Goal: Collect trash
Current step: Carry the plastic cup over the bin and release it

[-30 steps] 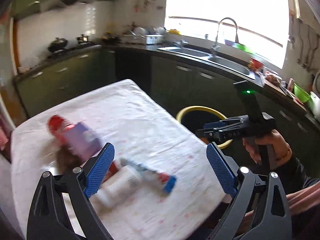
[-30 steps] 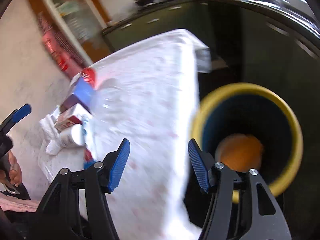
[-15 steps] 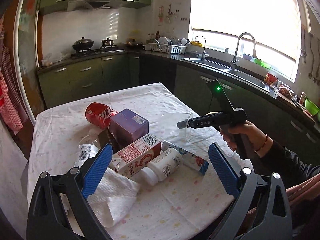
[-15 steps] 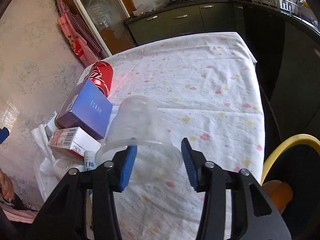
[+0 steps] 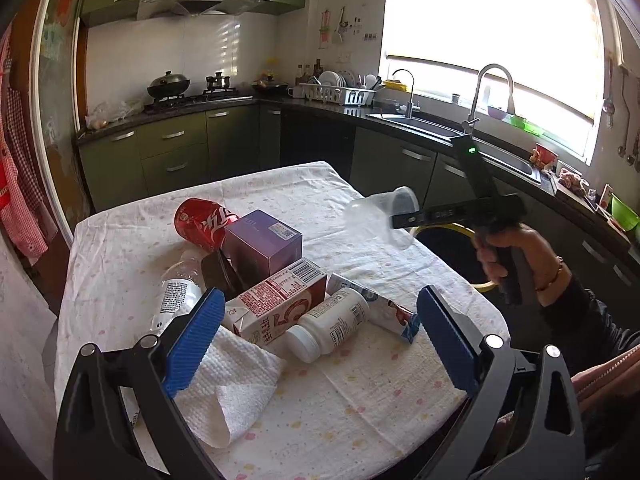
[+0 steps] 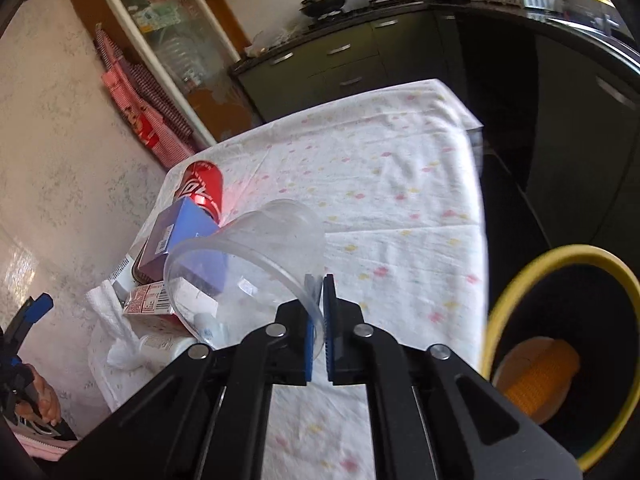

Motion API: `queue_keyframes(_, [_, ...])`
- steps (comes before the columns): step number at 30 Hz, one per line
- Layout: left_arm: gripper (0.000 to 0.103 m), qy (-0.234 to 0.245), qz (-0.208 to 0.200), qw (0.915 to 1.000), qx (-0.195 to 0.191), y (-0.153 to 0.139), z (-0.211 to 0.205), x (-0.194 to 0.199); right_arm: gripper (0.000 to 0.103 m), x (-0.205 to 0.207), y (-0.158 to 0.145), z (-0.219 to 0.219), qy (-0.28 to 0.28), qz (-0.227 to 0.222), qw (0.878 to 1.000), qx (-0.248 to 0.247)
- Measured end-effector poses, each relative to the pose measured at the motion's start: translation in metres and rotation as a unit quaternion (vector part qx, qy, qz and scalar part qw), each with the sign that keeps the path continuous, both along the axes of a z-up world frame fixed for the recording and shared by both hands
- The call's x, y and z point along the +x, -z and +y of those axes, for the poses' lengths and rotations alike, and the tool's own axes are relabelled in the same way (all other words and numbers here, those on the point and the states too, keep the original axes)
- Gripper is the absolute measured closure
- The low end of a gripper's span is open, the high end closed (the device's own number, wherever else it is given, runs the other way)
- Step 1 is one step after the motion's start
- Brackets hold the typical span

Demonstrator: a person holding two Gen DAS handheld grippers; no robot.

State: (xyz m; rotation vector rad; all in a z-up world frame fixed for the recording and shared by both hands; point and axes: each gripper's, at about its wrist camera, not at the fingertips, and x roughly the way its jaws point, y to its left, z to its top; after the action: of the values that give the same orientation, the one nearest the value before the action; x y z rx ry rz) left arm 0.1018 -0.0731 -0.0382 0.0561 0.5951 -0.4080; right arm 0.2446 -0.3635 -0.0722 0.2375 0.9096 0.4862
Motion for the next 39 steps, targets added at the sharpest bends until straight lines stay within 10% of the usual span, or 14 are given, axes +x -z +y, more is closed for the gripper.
queue_keyframes(15, [0.008, 0.0, 0.02, 0.9995, 0.023, 0.016, -0.008, 0.003, 0.095, -0.038, 0.049, -0.173, 0.21, 0.127, 0.966, -0.074])
queue_keyframes(18, [0.008, -0.002, 0.023, 0.9994, 0.027, 0.018, -0.007, 0.004, 0.071, -0.037, 0.064, -0.184, 0.232, 0.147, 0.958, -0.08])
queue_keyframes(39, [0.008, -0.087, 0.05, 0.9926, 0.068, 0.048, 0.042, 0.02, 0.053, -0.09, 0.028, -0.124, 0.184, 0.048, 0.98, -0.053])
